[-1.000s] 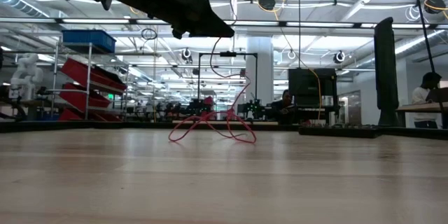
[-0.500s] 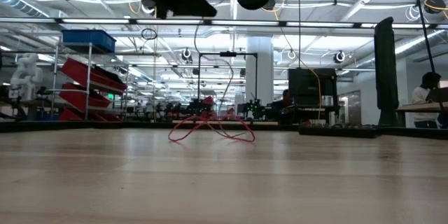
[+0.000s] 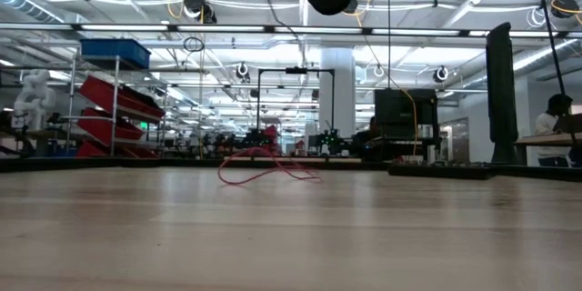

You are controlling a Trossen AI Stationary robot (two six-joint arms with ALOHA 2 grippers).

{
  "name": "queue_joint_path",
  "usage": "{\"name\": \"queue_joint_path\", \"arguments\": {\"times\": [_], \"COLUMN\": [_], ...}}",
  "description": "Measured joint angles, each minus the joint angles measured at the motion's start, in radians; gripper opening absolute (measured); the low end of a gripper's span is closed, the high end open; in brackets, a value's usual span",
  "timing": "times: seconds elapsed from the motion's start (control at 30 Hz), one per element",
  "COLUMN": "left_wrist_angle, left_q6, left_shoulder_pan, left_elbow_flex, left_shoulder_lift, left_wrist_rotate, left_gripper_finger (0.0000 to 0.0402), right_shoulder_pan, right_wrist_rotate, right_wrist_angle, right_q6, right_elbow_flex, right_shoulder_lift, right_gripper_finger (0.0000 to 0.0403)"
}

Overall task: Coil cords
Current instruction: Uncoil the red wire from the spool

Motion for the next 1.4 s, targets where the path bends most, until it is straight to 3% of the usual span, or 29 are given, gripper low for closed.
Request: {"name": "queue_joint_path", "arguments": {"times": [0.37,0.77,1.07,1.4], "left_wrist_angle": [0.375,0.371,0.134,-0.293], "left_q6": [-0.075,-0.13,-0.131,-0.129], "left_shoulder_pan": [0.003,0.016,0.074,0.117], "left_elbow_flex": [0.0,0.005,0.005,0.004], "left_shoulder_lift": [0.292,0.429,0.407,0.189], "left_wrist_rotate": [0.07,0.133,0.112,0.13], "left_gripper_finger": [0.0002,0.0001,0.001,0.0124], "right_shoulder_pan": [-0.013,-0.033,-0.028,-0.017], "right_wrist_rotate": [0.008,0.001,-0.063,-0.08], "right_wrist_angle": [0.152,0.161,0.156,0.062], "right_q6": [-0.102,-0.105,-0.101,-0.057], "right_elbow_flex": [0.0,0.0,0.0,0.0], "right_shoulder_lift": [0.032,0.045,0.043,0.02], "right_gripper_finger": [0.0,0.0,0.0,0.0]}}
